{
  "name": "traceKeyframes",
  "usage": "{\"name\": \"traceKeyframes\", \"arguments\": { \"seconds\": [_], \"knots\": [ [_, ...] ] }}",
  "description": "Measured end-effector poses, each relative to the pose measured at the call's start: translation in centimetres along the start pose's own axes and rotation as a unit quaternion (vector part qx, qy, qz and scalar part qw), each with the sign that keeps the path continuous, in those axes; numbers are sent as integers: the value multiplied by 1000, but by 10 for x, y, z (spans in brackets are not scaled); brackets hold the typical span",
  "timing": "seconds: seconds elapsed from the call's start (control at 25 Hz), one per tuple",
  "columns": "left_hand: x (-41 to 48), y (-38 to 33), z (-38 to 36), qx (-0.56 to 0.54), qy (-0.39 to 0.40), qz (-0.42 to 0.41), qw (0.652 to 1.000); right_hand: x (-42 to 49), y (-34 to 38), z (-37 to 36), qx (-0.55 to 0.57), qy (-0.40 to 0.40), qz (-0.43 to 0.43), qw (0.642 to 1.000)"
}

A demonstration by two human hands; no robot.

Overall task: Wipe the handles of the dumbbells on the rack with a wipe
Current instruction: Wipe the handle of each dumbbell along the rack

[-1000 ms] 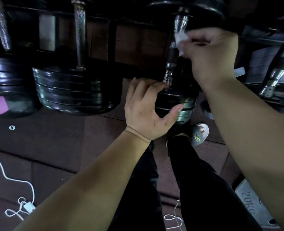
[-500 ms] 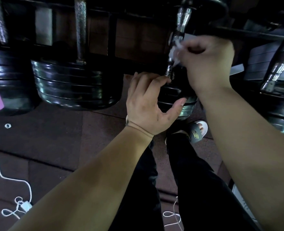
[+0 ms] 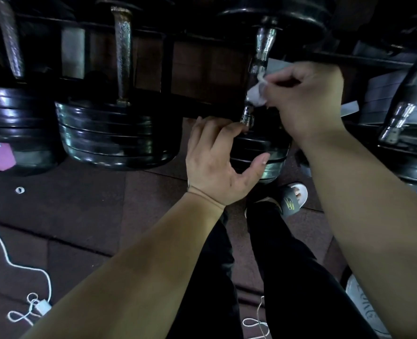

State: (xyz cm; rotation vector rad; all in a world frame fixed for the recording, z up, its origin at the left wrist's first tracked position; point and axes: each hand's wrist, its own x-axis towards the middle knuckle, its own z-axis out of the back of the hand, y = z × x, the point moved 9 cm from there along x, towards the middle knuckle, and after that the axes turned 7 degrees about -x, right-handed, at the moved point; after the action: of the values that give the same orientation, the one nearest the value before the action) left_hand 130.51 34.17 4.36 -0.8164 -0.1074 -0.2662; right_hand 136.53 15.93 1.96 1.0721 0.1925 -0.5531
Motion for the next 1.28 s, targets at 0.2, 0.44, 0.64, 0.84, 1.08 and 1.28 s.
{"name": "traceKeyframes", "arguments": {
  "seconds": [0.2, 0.44, 0.64, 0.84, 1.08, 1.28],
  "knots": [
    [-1, -3, 0, 7, 0, -14, 1000, -1, -10, -11, 22, 41, -11, 999],
    [-1, -3, 1, 19, -6, -17, 1000, -8, -10, -26, -88, 159, 9, 983],
    [3, -2, 2, 9, 17, 7, 1000, -6, -2, -14, -60, 157, -9, 986],
    [16, -4, 29, -126, 111, 34, 985, -27, 30, -17, 12, 109, -15, 994],
    [59, 49, 162, -12, 91, -48, 995, -44, 105, -102, 25, 102, 6, 994],
    [69, 133, 195, -11, 174, -7, 985, -26, 126, -165, 24, 27, -11, 999]
  ]
}}
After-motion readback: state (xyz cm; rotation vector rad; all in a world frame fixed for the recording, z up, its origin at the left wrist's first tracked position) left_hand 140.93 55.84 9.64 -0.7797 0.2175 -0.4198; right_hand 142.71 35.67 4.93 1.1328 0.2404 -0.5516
